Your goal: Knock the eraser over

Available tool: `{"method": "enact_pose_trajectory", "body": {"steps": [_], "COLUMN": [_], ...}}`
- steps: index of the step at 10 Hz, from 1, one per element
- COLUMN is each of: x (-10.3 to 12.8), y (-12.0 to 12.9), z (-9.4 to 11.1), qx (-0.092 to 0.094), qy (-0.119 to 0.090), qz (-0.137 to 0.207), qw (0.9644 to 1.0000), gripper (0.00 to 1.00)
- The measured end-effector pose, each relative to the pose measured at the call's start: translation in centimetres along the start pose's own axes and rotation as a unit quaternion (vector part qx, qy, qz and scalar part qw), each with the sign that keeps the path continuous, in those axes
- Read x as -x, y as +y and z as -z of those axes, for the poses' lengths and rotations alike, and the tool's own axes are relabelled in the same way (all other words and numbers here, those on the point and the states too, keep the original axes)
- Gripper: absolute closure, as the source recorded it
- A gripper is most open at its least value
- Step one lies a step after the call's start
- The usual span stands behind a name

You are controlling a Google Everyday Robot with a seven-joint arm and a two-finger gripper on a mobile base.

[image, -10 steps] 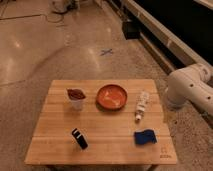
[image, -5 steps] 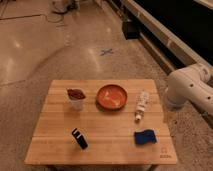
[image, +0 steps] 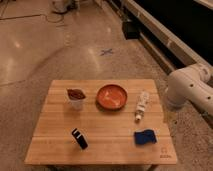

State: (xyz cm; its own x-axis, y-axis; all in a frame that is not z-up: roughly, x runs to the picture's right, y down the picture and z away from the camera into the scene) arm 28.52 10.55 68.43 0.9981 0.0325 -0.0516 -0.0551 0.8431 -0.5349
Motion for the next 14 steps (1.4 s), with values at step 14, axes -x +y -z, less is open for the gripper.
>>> {"method": "enact_pose_trajectory", "body": {"steps": [14], "x": [0.70], "y": [-0.07], "z": [0.07], "qx": [-0.002], "qy": [-0.002], "qz": [0.007], "qw": [1.0000], "gripper": [0.35]}}
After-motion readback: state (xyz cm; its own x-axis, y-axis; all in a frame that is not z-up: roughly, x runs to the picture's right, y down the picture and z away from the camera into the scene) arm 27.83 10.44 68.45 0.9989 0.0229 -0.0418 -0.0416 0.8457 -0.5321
